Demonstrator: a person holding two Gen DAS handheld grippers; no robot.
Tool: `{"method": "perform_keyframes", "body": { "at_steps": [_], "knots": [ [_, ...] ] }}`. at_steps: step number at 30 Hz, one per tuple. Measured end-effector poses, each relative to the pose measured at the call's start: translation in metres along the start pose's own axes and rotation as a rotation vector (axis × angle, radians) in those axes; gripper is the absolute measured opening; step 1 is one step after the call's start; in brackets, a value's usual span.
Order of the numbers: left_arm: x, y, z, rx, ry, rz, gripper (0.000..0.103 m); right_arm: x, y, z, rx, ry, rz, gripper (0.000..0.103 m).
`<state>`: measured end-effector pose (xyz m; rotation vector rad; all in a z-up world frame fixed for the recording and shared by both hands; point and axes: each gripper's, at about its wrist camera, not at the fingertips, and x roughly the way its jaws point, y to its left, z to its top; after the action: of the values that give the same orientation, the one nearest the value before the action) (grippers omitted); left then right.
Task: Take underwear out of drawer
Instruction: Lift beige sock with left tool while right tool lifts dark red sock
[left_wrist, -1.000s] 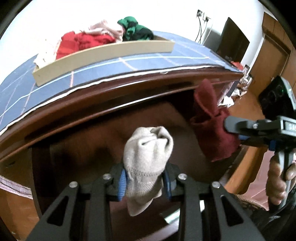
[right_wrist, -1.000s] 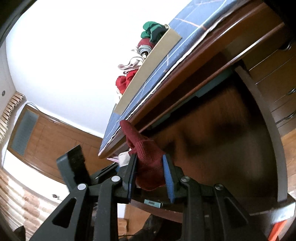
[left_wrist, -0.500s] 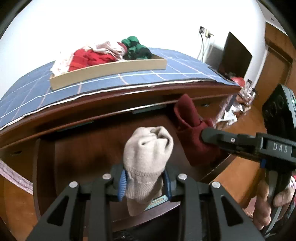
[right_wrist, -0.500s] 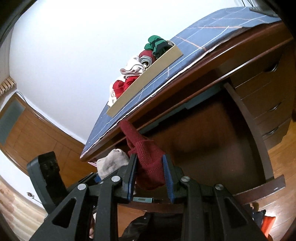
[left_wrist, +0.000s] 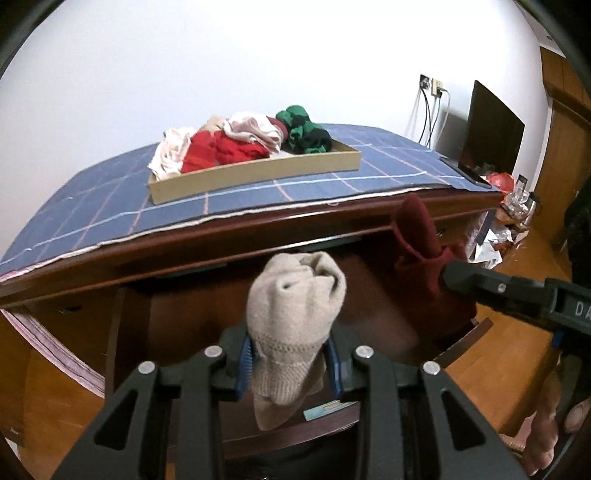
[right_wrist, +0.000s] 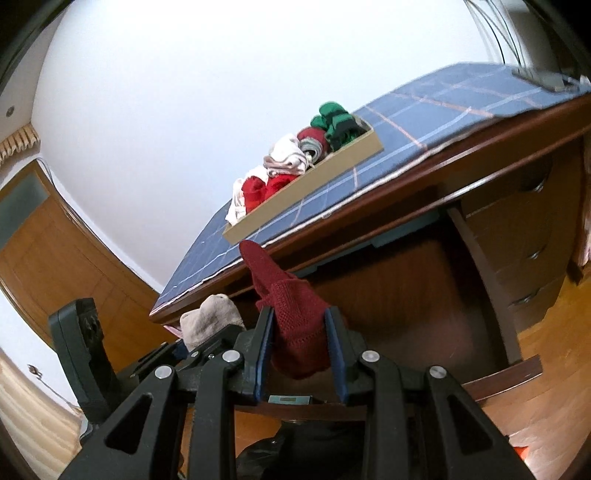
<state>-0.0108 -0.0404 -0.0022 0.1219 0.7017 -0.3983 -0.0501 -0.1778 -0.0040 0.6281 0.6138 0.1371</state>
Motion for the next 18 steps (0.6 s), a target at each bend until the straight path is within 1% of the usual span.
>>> {"method": "perform_keyframes", "body": {
  "at_steps": [5,18],
  "knots": [
    [-0.011,0.002,0.001,0.007,-0.036,0.038,0.031,-0.014,0.009,0.0,-0.029,-0.043,-0.017,0.03],
    [-0.034,0.009,0.003,-0.002,-0.091,0.07,0.031,-0.039,0.031,0.0,-0.102,-0.129,-0.04,0.03]
  ]
}}
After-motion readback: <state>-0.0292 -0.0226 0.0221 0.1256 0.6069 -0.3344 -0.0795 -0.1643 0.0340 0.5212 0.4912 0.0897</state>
